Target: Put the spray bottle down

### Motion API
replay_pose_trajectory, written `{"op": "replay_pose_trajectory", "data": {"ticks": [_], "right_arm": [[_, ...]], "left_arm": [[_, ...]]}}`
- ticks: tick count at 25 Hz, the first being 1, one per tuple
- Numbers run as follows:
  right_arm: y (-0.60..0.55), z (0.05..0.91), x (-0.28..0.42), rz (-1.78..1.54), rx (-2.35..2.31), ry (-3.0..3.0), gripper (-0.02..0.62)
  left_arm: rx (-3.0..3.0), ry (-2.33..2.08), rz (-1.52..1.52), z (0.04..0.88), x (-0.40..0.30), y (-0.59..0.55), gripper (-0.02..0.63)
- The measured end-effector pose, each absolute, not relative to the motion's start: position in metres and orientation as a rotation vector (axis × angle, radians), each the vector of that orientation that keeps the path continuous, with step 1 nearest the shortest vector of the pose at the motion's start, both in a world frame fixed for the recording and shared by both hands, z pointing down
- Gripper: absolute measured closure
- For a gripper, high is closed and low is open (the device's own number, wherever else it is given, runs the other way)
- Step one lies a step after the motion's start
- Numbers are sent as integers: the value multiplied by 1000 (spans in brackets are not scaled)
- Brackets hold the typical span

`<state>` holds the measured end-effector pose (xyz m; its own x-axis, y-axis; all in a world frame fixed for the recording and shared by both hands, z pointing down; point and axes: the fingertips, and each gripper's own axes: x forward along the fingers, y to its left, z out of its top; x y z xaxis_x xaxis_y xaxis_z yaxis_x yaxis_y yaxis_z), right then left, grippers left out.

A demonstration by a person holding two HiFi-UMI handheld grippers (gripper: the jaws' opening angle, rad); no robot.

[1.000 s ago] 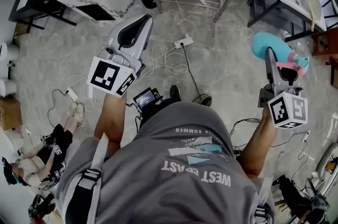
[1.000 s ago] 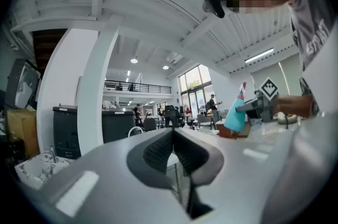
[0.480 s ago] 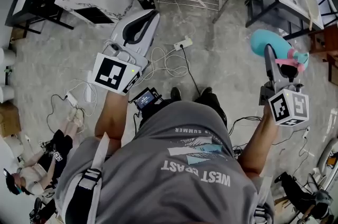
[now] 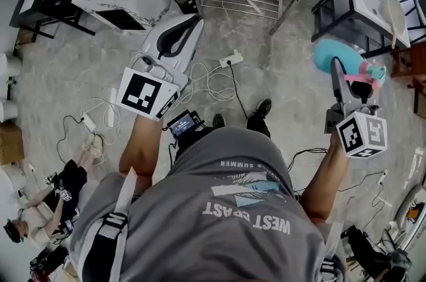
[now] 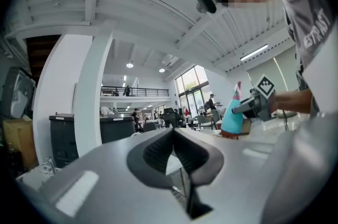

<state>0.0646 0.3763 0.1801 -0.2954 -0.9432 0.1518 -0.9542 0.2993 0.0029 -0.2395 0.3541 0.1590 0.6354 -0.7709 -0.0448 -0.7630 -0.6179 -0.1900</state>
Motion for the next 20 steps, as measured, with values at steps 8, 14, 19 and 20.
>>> {"op": "replay_pose_trajectory", "data": {"ticks": [8,14,19,20], "right_arm": [[335,186,104,162,1736,-2474,275],[296,195,140,197,1695,-2501,275],[262,197,176,206,1668,-2520,275],[256,197,183,206,1662,-2525,275]], "left_arm": [[-2661,1298,-94,164,-194,323,603],[-2659,1329,-119,170,-153,289,603],[-2658,1334,-135,172,-111,259,603],[-2656,1337,-139,172,-103,255,603]]}}
